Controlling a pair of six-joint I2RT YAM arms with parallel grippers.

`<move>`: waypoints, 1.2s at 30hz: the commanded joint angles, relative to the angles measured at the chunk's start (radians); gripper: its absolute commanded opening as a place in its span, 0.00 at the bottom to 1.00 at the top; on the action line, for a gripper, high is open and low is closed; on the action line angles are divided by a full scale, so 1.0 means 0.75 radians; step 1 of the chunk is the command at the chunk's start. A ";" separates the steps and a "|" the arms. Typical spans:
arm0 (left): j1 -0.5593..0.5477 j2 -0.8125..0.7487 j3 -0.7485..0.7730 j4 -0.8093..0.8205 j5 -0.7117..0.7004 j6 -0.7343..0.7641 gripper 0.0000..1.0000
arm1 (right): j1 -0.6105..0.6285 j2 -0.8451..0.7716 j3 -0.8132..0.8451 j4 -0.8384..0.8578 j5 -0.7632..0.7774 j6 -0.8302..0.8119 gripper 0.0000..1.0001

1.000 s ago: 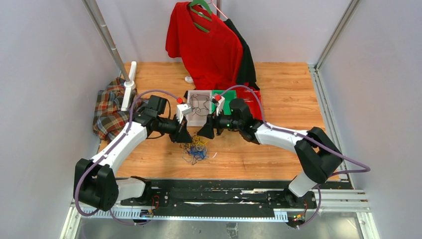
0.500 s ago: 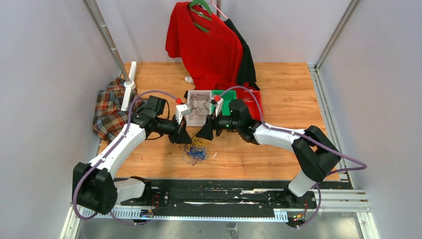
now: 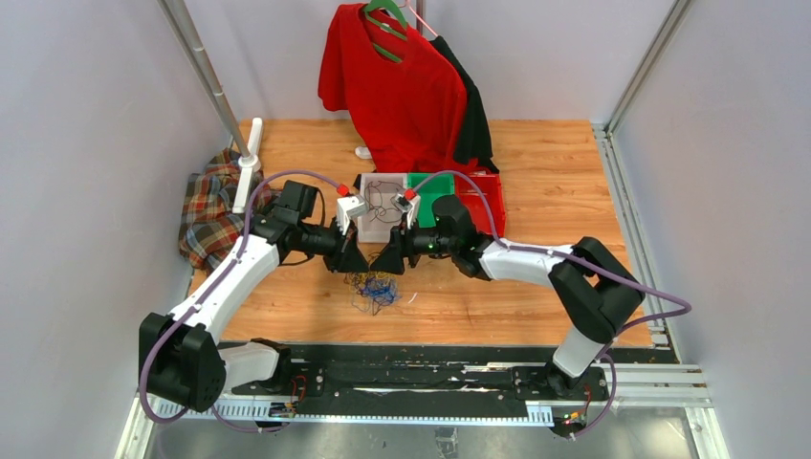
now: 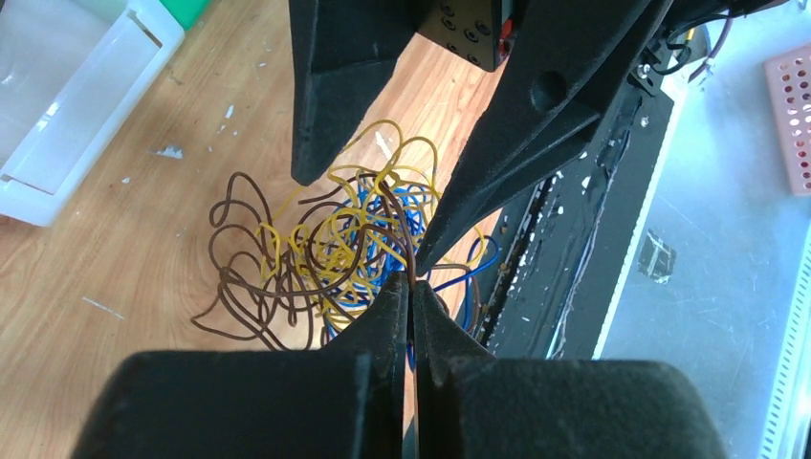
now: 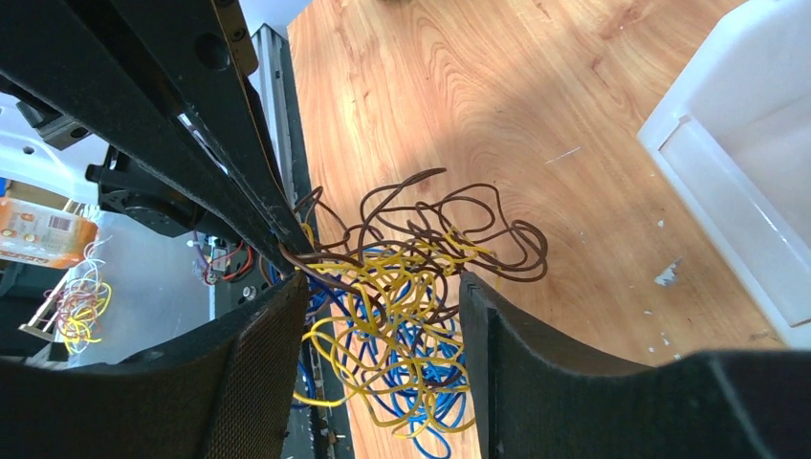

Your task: Untangle the cables

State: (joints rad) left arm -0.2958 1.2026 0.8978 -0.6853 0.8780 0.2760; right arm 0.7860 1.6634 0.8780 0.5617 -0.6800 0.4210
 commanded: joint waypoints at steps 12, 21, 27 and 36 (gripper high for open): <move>-0.004 -0.037 0.051 -0.022 0.077 0.011 0.01 | 0.031 0.043 0.033 0.093 0.031 0.074 0.06; -0.002 -0.062 0.060 -0.078 0.046 0.080 0.01 | -0.003 -0.018 -0.047 0.101 0.100 0.085 0.01; -0.002 -0.076 0.074 -0.103 0.004 0.114 0.01 | -0.059 -0.080 -0.129 0.141 0.104 0.106 0.01; -0.002 -0.071 0.068 -0.104 -0.043 0.114 0.11 | -0.063 -0.108 -0.138 0.226 0.019 0.163 0.01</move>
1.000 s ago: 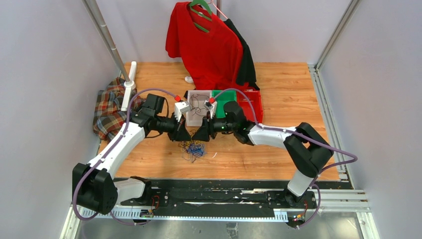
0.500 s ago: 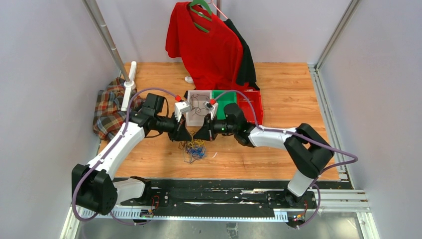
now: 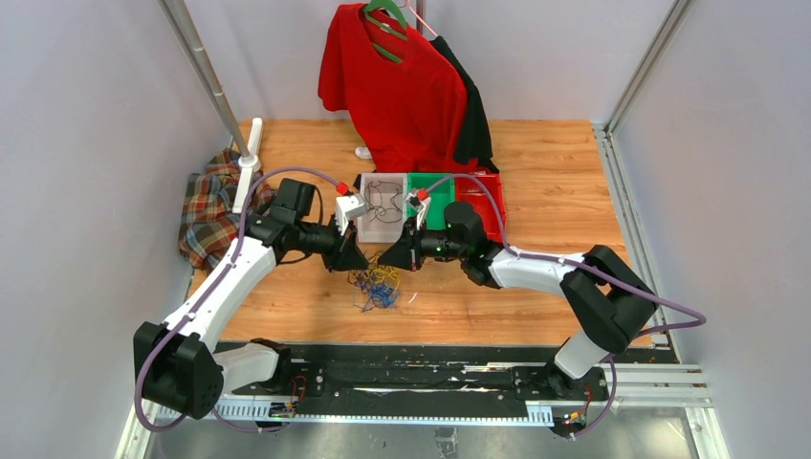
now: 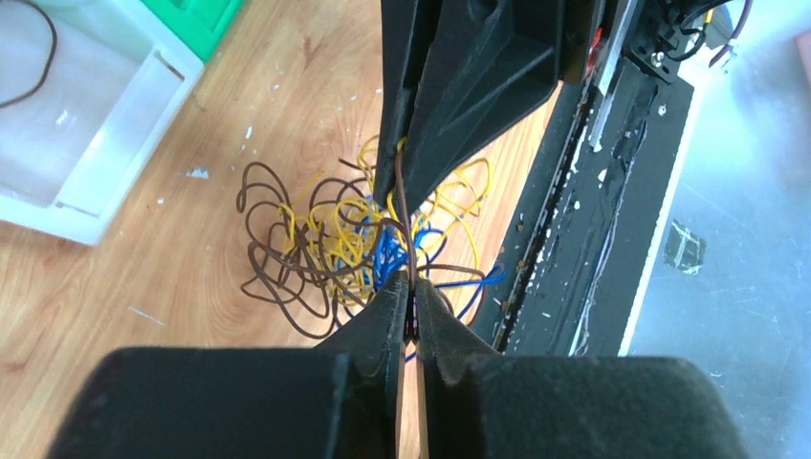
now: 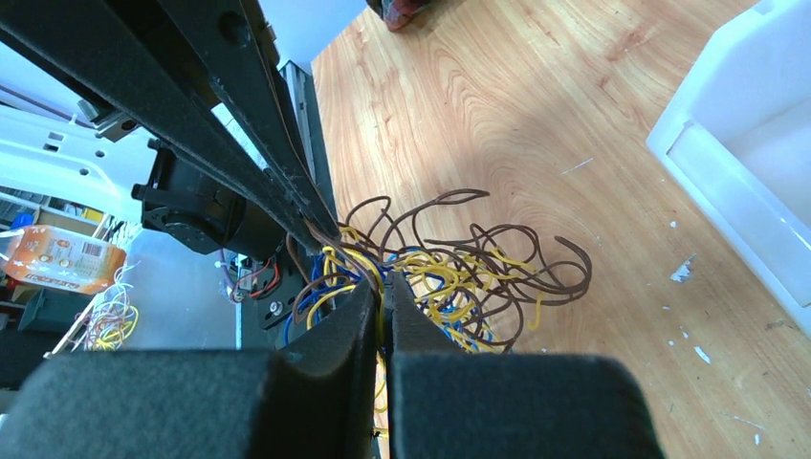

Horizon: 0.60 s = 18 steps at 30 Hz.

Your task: Untangle the cables

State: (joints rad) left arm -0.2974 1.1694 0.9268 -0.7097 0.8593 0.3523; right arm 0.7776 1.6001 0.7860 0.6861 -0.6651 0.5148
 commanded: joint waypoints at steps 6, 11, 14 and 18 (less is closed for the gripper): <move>0.001 -0.003 0.069 -0.071 0.005 -0.009 0.52 | -0.015 -0.022 0.042 0.011 -0.056 0.005 0.01; 0.000 0.005 0.100 -0.068 0.024 -0.013 0.58 | 0.011 -0.037 0.079 -0.086 -0.038 -0.060 0.01; 0.000 0.019 0.107 -0.070 0.046 -0.011 0.57 | 0.020 -0.037 0.092 -0.099 -0.037 -0.070 0.01; 0.000 0.033 0.092 -0.067 0.073 0.019 0.54 | 0.031 -0.035 0.125 -0.117 -0.062 -0.080 0.01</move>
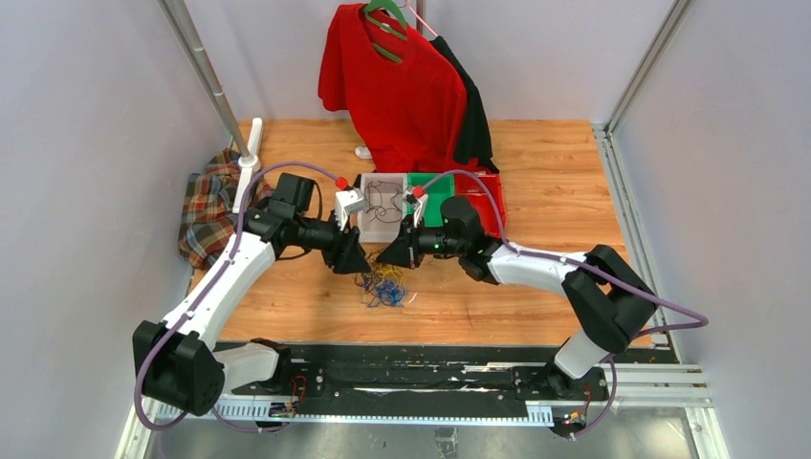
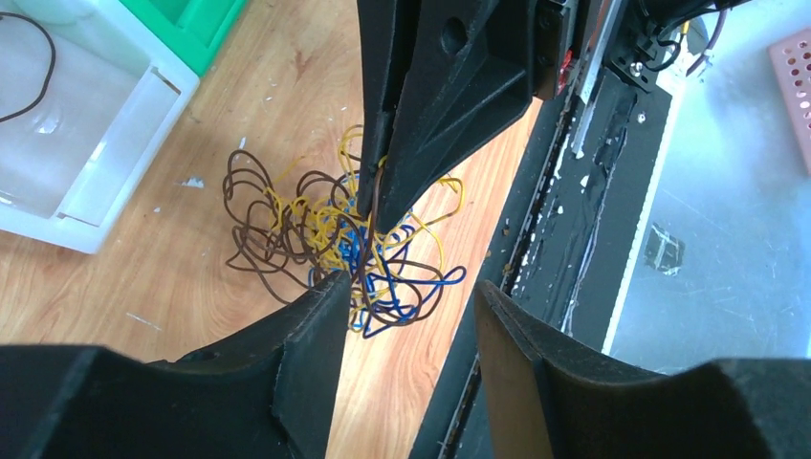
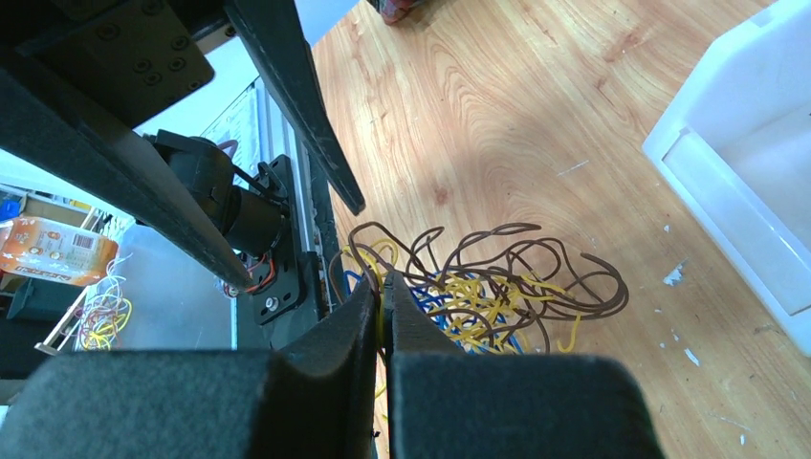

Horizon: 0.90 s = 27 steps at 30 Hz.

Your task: Untangle the cables

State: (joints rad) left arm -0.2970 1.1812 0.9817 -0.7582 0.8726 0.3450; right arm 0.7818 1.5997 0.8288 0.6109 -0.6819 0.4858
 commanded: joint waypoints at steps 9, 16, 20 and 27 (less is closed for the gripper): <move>-0.001 0.055 0.087 -0.006 0.102 0.041 0.44 | 0.075 -0.038 0.119 -0.125 -0.064 -0.129 0.01; 0.000 -0.006 0.093 -0.059 0.231 0.081 0.38 | 0.088 -0.038 0.113 -0.145 -0.063 -0.146 0.01; -0.001 -0.004 0.055 -0.088 0.185 0.144 0.31 | 0.087 -0.048 0.109 -0.139 -0.072 -0.148 0.01; -0.001 0.040 0.065 -0.137 0.169 0.211 0.32 | 0.088 -0.069 0.096 -0.143 -0.110 -0.162 0.01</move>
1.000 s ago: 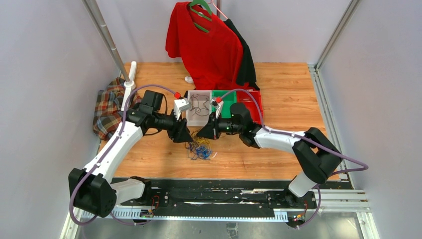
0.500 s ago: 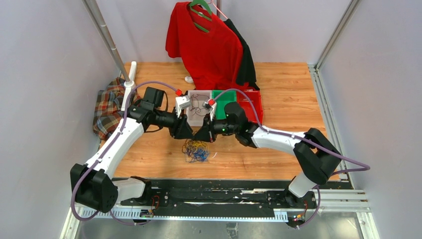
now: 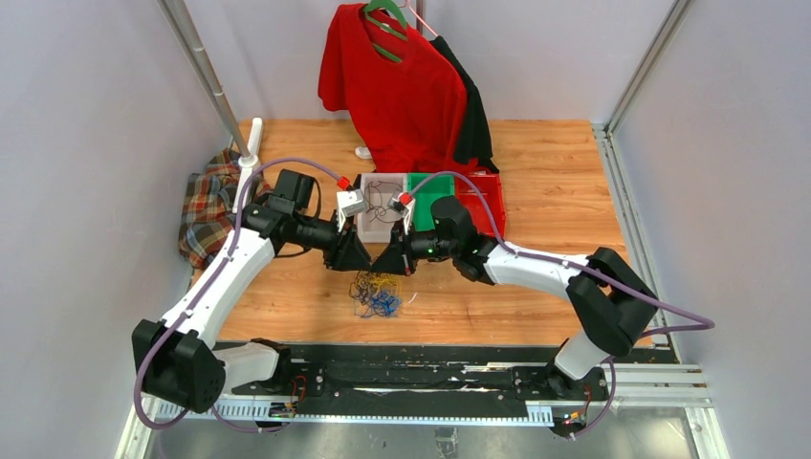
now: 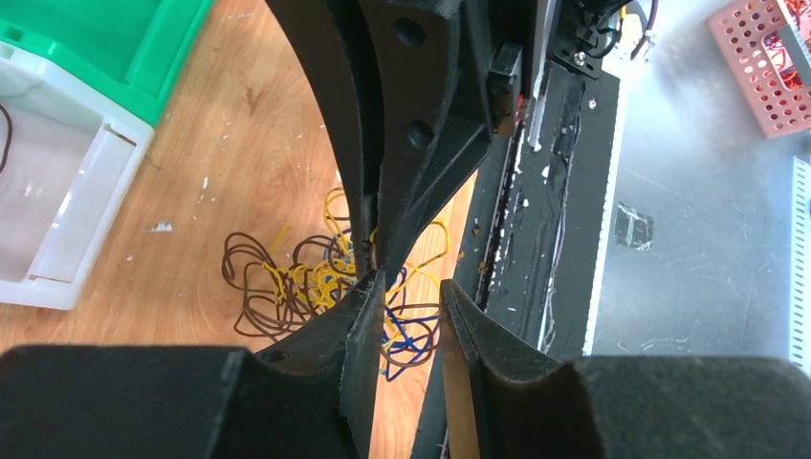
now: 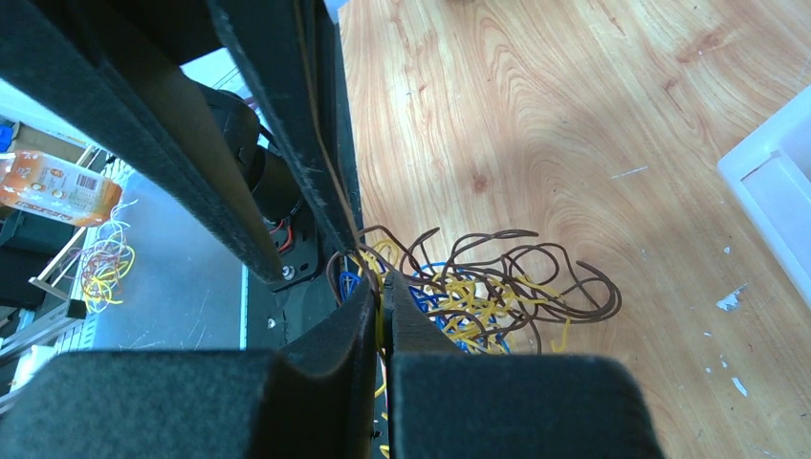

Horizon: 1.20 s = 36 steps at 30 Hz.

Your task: Untangle the cables

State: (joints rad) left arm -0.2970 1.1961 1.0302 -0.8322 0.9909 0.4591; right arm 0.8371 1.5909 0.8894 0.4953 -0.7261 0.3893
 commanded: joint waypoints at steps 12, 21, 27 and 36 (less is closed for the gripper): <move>-0.001 0.072 -0.007 -0.039 0.058 0.063 0.23 | 0.028 -0.046 0.064 -0.022 -0.083 -0.046 0.01; -0.001 0.015 -0.038 -0.038 0.014 0.077 0.01 | 0.026 -0.045 0.065 -0.138 -0.028 -0.124 0.01; -0.001 -0.064 -0.011 -0.037 0.007 0.038 0.01 | 0.025 -0.044 0.050 -0.196 0.036 -0.177 0.01; -0.001 -0.114 -0.004 -0.038 -0.029 -0.015 0.01 | 0.025 -0.081 0.026 -0.203 0.176 -0.179 0.44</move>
State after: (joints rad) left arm -0.2970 1.1355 1.0023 -0.8547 0.9737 0.4751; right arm 0.8577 1.5677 0.9199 0.3614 -0.6819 0.2684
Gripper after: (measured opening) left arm 0.015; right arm 0.321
